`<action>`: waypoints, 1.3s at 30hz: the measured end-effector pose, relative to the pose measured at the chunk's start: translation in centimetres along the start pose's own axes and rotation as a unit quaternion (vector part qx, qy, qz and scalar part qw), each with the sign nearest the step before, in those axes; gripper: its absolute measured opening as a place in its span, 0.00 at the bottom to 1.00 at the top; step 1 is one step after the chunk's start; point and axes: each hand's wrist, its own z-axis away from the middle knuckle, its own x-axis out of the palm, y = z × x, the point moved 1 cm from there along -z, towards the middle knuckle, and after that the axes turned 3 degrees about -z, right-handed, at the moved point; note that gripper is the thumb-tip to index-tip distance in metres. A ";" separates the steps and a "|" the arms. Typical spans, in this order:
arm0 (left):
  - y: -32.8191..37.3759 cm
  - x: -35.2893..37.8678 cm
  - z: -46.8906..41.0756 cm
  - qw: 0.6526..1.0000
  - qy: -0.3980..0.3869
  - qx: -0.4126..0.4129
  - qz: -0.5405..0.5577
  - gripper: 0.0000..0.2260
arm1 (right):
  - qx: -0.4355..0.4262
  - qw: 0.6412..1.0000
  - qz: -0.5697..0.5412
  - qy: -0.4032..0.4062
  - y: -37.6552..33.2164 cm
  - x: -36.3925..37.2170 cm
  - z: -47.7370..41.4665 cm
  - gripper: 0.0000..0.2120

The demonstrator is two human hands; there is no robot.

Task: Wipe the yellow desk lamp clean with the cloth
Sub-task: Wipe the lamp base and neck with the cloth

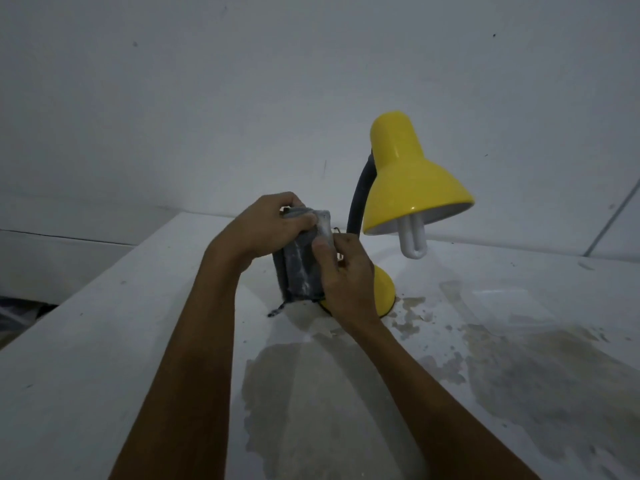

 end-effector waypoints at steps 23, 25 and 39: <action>-6.5 10.5 -4.0 0.988 0.129 -0.063 -0.053 0.09 | 0.036 0.964 0.212 0.154 5.7 -7.4 -1.8 0.25; -7.1 11.2 -3.8 0.981 0.162 -0.077 -0.075 0.08 | 0.045 0.961 0.232 0.145 6.0 -7.6 -1.8 0.23; -3.3 -0.4 -2.1 0.976 0.215 0.021 0.000 0.07 | -0.139 0.966 0.200 -0.084 -1.6 -0.4 -0.4 0.08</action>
